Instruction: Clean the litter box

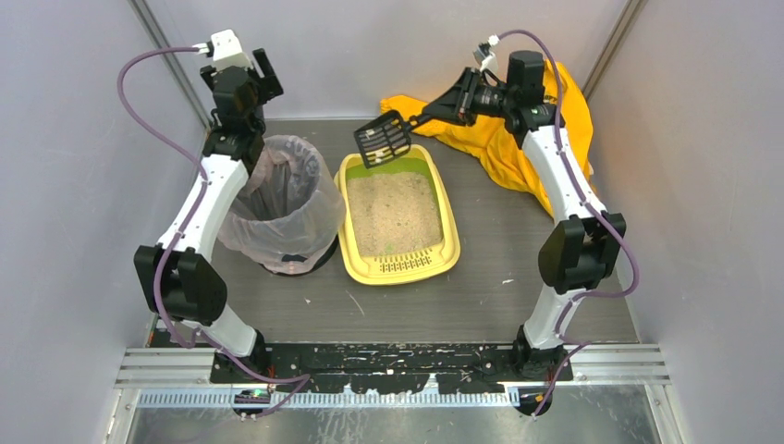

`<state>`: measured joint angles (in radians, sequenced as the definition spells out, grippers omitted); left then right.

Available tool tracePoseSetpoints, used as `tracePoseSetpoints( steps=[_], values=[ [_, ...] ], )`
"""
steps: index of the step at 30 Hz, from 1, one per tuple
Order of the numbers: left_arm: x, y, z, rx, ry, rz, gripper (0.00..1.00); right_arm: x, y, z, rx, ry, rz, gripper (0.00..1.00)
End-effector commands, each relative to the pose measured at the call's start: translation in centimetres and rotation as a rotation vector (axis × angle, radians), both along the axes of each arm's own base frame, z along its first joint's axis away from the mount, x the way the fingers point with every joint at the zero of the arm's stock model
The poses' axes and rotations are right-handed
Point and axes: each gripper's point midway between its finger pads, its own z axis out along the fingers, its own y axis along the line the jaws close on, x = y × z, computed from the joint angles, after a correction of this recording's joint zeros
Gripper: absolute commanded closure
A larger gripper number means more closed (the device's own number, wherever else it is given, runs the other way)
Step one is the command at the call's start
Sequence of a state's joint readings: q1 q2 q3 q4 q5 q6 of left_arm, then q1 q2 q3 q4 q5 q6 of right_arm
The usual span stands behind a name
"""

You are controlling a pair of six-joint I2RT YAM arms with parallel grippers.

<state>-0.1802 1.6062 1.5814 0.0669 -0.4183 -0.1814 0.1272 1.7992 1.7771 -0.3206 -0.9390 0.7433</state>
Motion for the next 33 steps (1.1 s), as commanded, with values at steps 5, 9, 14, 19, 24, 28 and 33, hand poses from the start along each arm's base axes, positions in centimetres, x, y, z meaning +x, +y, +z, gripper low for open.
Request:
tracePoseSetpoints(
  steps=[5,9,14,19,24,28,33],
  values=[
    [-2.0,3.2,0.9,-0.042,-0.030,0.063,0.22,-1.3,3.7,5.6,-0.009,-0.095,0.088,0.99],
    [-2.2,4.6,-0.8,-0.029,-0.002,0.104,0.23,-1.8,5.5,6.2,-0.008,-0.113,0.124,0.99],
    [-2.3,5.7,-2.4,-0.002,0.033,0.140,0.24,-2.3,7.1,6.9,-0.007,-0.128,0.160,0.99],
    [-2.4,5.9,-2.9,0.007,0.047,0.147,0.24,-2.8,8.8,7.6,0.012,-0.133,0.199,0.99],
    [-2.8,6.6,-3.1,0.026,0.052,0.168,0.24,-3.3,11.0,7.9,0.027,-0.136,0.245,0.99],
    [-2.8,7.6,-3.9,0.016,0.058,0.200,0.25,-3.7,12.8,8.0,0.046,-0.143,0.280,0.99],
    [-2.4,8.1,-4.7,0.016,0.053,0.219,0.25,-4.0,15.2,7.5,0.051,-0.161,0.321,0.99]
  ],
)
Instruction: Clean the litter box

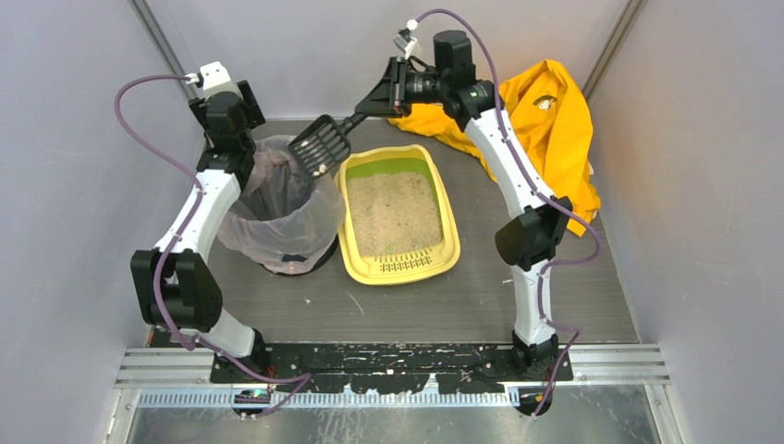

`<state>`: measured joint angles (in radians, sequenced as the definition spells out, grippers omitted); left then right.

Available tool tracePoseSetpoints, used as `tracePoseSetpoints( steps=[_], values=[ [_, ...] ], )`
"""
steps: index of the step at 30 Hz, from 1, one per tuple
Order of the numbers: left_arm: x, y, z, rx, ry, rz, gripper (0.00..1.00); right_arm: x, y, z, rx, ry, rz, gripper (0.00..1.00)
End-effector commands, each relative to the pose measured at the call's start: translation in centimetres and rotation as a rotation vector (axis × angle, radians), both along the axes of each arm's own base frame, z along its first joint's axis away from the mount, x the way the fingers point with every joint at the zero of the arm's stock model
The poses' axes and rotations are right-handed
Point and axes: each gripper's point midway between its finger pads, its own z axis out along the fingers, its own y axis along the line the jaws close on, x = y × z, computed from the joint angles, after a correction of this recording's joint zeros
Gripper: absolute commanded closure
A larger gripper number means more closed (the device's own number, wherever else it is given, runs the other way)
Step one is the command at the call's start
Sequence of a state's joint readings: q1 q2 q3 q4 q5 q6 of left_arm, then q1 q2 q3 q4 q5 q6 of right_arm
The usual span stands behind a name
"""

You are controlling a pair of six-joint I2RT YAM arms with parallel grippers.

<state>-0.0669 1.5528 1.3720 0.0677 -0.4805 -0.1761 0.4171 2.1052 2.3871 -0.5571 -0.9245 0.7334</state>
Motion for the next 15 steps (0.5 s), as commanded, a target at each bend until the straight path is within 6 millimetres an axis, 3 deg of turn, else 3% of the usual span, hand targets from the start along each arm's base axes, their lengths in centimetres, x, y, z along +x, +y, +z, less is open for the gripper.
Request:
tracePoseSetpoints(
  steps=[1,6,10,15],
  values=[
    [-0.3,1.2,2.7,0.005,-0.105,0.043,0.26,-1.2,2.1,2.4,0.048,-0.091,0.053,1.00],
    [-1.0,1.4,3.5,0.042,-0.129,0.043,0.27,-0.8,4.0,0.2,-0.017,-0.182,0.048,0.99],
    [-2.0,1.4,3.5,0.041,-0.136,0.043,0.27,-0.1,4.4,-1.6,-0.133,-0.333,0.015,0.99],
    [-3.1,1.6,3.3,0.049,-0.131,0.051,0.27,0.0,4.7,-1.0,-0.229,-0.550,-0.059,1.00]
  ],
)
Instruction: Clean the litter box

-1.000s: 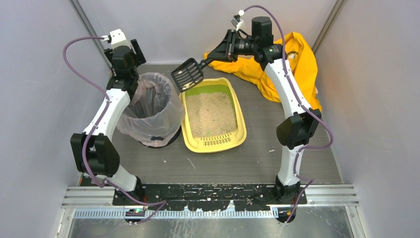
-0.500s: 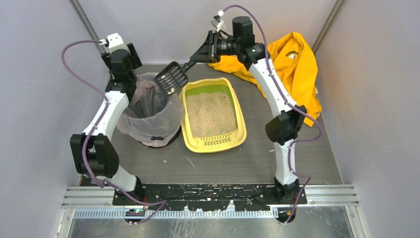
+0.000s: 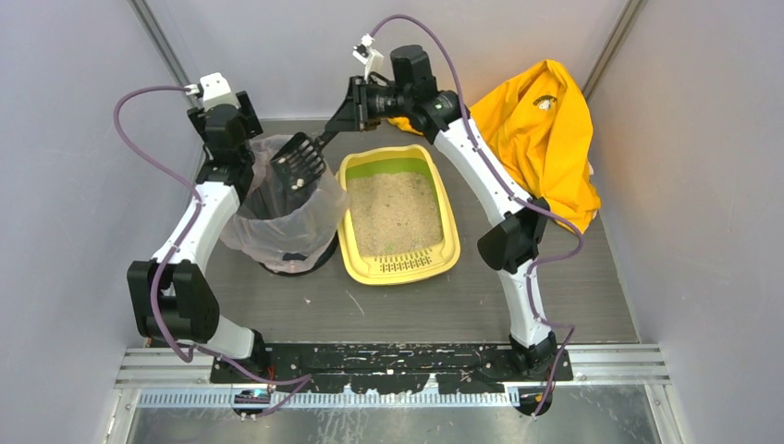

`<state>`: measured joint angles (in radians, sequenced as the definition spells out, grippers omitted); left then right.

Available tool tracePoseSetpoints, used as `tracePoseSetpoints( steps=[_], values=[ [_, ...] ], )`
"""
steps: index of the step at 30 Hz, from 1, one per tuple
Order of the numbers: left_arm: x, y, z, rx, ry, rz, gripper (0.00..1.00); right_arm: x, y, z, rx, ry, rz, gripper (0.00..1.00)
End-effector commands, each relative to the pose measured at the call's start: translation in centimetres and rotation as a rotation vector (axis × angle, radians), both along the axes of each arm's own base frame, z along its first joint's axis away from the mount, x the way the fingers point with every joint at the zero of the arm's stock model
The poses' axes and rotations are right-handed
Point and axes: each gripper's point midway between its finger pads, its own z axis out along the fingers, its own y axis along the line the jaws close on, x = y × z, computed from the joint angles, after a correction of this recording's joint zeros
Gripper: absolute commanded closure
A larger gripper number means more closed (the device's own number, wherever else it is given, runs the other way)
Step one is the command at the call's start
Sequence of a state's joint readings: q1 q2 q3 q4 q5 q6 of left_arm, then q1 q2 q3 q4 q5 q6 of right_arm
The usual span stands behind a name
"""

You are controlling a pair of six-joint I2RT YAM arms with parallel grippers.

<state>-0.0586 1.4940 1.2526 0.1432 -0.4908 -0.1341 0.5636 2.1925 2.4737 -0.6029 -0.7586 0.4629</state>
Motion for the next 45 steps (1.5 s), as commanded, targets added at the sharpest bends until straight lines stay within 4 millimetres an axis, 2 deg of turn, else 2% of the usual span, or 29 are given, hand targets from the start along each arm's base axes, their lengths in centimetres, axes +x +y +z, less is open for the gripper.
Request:
tracePoseSetpoints(
  steps=[1,8,10,17,22,28,30,37,41,45],
  values=[
    [-1.7,0.9,4.6,0.014,-0.135,0.036,0.27,0.6,-1.3,3.2,-0.087,-0.354,-0.102,1.00],
    [-2.2,1.2,5.3,0.038,-0.138,0.046,0.27,0.7,-1.0,6.9,-0.010,-0.494,-0.133,0.99],
    [-2.2,1.4,5.3,0.040,-0.136,0.050,0.27,0.1,-0.8,7.9,0.030,-0.536,-0.110,0.99],
    [-1.9,1.5,4.5,0.021,-0.120,0.053,0.27,-2.1,-0.2,8.7,0.083,-0.591,0.012,1.00],
    [-1.5,1.8,4.2,0.010,-0.122,0.061,0.27,-3.8,-0.7,11.3,0.129,-0.650,0.047,1.00],
    [-1.0,1.6,4.1,0.005,-0.126,0.054,0.27,-5.6,-0.8,13.3,0.184,-0.678,0.112,0.99],
    [-1.2,1.7,4.1,0.005,-0.126,0.056,0.27,-6.3,-0.6,13.4,0.201,-0.680,0.151,0.99],
    [-1.5,1.8,3.3,0.006,-0.110,0.060,0.27,-8.6,0.5,10.3,0.142,-0.707,0.299,0.99],
    [-1.6,1.9,2.8,0.010,-0.097,0.065,0.27,-9.3,0.5,9.3,0.112,-0.743,0.356,0.99],
    [-1.9,1.9,2.5,0.007,-0.092,0.065,0.27,-9.2,0.4,9.2,0.107,-0.749,0.354,1.00]
  ],
)
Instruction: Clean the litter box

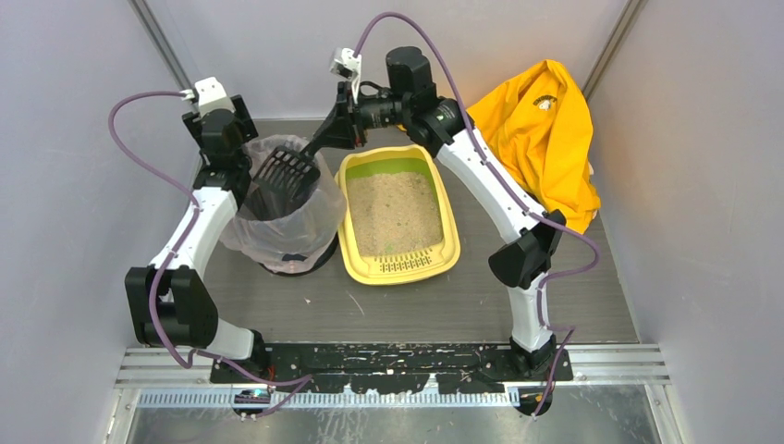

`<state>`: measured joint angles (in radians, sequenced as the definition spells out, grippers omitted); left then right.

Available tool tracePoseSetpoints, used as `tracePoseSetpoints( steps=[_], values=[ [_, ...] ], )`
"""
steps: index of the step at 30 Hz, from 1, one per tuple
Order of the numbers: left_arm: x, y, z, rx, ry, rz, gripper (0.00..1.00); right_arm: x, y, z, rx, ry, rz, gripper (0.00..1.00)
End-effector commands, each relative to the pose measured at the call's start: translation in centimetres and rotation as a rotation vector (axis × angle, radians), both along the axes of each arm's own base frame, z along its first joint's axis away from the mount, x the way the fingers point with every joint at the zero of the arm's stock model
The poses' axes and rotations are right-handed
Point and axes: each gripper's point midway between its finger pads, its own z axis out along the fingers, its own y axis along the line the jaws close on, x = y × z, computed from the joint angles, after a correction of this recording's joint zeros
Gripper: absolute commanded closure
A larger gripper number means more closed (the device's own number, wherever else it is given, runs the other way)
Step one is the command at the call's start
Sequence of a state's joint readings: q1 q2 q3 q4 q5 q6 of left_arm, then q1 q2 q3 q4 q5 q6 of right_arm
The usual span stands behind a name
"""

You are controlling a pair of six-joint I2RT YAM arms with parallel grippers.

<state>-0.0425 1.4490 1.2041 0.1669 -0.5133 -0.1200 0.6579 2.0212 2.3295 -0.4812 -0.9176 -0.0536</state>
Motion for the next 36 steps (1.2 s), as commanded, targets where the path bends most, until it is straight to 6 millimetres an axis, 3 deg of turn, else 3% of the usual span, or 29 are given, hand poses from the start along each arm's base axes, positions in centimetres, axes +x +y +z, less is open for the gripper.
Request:
tracePoseSetpoints(
  steps=[1,5,8,12,14,17,19,21,24,27,30,36],
  values=[
    [-0.6,0.7,2.2,-0.006,-0.079,0.027,0.27,-1.8,-1.1,4.1,0.059,-0.135,0.032,1.00],
    [-0.7,0.6,2.3,-0.006,-0.078,0.024,0.27,-1.3,-1.1,4.0,0.057,-0.140,0.001,1.00],
    [-0.9,0.6,2.3,-0.011,-0.077,0.024,0.27,0.2,-1.0,4.7,0.097,-0.083,-0.087,0.99],
    [-1.4,0.6,1.9,-0.015,-0.067,0.023,0.27,1.5,-2.1,8.7,0.287,-0.007,-0.116,0.99],
    [-1.7,0.7,1.6,-0.014,-0.059,0.027,0.27,1.6,-3.7,12.3,0.429,-0.023,-0.109,0.99],
    [-2.0,0.9,0.9,-0.020,-0.045,0.036,0.27,2.7,-8.0,17.1,0.668,0.049,-0.082,0.99],
    [-2.2,0.9,0.7,-0.030,-0.042,0.035,0.27,3.6,-11.0,18.9,0.780,0.105,-0.057,0.99],
    [-2.4,0.9,0.8,-0.036,-0.043,0.035,0.27,5.1,-13.5,19.0,0.839,0.154,-0.075,0.99],
    [-2.8,0.9,1.0,-0.048,-0.044,0.036,0.27,8.4,-15.7,15.8,0.801,0.218,-0.236,0.99],
    [-3.3,0.6,1.5,-0.075,-0.051,0.019,0.26,11.4,-17.2,9.7,0.632,0.231,-0.499,1.00],
    [-3.8,-0.1,2.0,-0.120,-0.058,-0.010,0.26,12.0,-19.1,4.4,0.438,0.261,-0.689,0.99],
    [-5.4,-1.1,4.1,-0.162,-0.095,-0.051,0.26,10.8,-21.4,-4.3,0.257,0.400,-0.828,0.99]
  ],
)
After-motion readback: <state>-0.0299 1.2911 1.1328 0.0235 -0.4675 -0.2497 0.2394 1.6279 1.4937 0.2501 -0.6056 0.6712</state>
